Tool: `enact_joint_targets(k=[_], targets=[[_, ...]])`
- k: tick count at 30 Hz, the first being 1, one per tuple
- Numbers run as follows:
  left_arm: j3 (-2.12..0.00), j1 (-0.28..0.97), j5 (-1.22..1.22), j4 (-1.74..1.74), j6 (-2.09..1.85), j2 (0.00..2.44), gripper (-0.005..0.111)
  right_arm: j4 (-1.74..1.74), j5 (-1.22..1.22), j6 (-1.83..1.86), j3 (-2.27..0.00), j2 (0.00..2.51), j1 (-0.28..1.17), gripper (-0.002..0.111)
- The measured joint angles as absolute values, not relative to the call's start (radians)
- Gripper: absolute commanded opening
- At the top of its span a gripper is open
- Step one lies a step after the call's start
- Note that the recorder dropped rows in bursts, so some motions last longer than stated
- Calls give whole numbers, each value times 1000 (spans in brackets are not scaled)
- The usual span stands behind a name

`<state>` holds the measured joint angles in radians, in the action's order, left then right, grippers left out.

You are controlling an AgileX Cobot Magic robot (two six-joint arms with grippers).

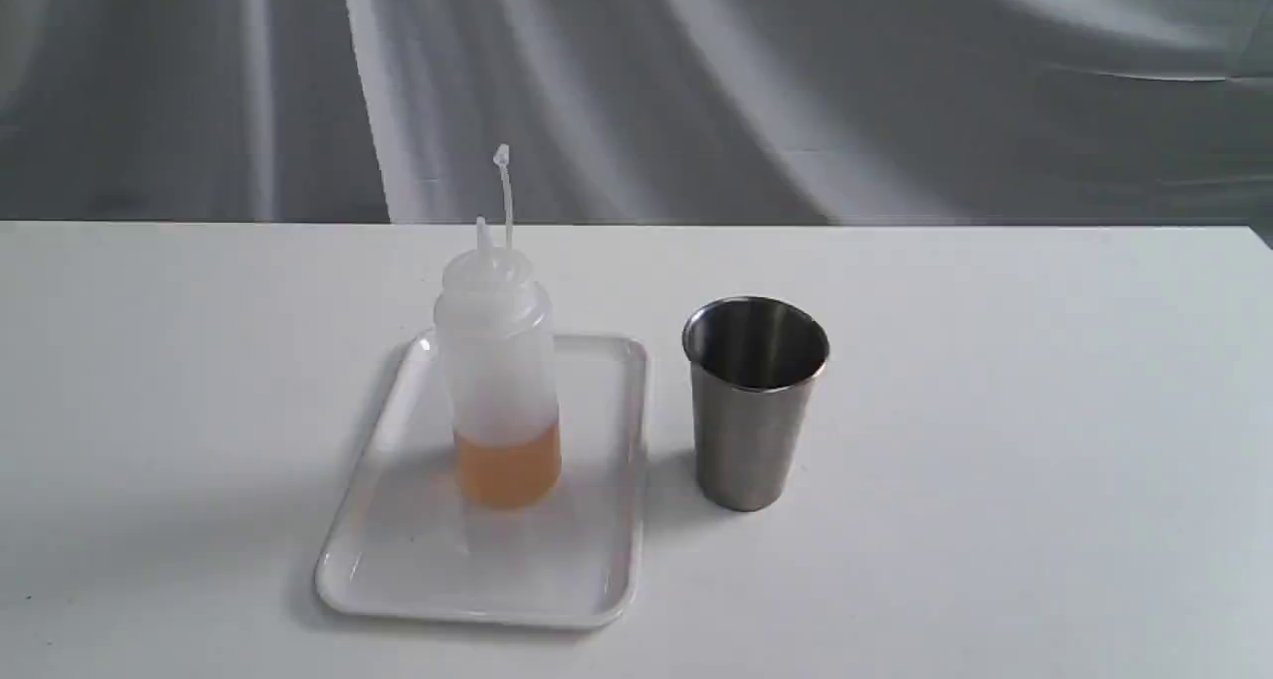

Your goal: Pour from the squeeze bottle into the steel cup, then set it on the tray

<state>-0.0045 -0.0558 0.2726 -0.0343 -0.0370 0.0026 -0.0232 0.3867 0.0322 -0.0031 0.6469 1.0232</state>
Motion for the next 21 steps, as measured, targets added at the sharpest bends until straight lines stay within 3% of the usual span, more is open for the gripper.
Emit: enact_joint_targets(k=[8,21], targets=[[-4,-56,273,-34,-37,3,8,-23,202,32,-3,524,1007,0],[-4,-56,273,-34,-37,3,8,-21,-81,28,-3,267,785,0]])
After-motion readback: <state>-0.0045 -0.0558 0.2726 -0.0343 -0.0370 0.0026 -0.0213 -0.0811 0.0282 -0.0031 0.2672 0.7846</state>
